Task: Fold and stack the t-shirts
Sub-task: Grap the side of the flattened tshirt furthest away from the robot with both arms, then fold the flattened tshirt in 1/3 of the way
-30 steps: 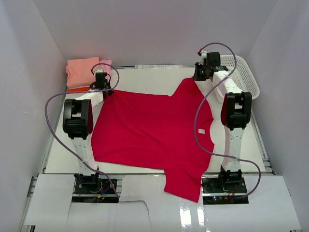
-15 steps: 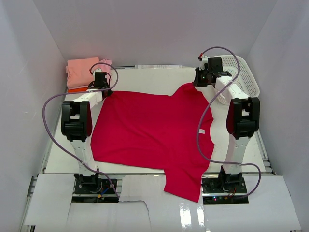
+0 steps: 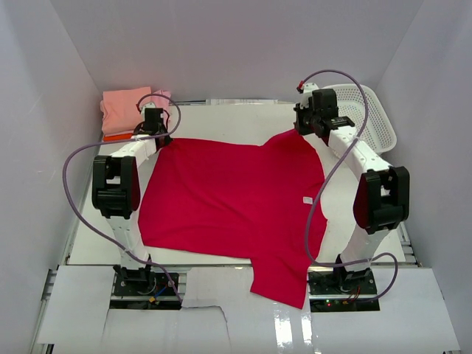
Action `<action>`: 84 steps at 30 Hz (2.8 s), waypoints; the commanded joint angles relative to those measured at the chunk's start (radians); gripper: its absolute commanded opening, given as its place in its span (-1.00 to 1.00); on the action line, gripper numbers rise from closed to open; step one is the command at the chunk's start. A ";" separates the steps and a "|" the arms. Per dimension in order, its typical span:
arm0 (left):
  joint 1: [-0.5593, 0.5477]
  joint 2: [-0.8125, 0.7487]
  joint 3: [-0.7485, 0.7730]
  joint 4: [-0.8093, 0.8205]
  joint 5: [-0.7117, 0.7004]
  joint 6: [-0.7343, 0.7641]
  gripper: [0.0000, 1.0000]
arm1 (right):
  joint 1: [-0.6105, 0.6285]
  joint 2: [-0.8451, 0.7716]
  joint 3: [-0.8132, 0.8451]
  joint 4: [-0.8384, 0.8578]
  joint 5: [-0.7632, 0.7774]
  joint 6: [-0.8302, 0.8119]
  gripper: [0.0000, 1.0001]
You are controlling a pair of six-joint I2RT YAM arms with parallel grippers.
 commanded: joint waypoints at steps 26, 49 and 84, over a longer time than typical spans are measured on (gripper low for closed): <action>-0.018 -0.234 -0.066 -0.109 -0.075 -0.019 -1.00 | 0.062 -0.394 -0.230 -0.039 0.056 0.018 -0.85; -0.004 -0.157 -0.049 -0.142 -0.091 -0.048 -1.00 | 0.143 -0.650 -0.397 -0.175 0.165 0.110 -0.85; -0.004 -0.324 -0.232 -0.140 -0.193 -0.051 -1.00 | 0.335 -0.814 -0.610 -0.251 0.264 0.213 -0.85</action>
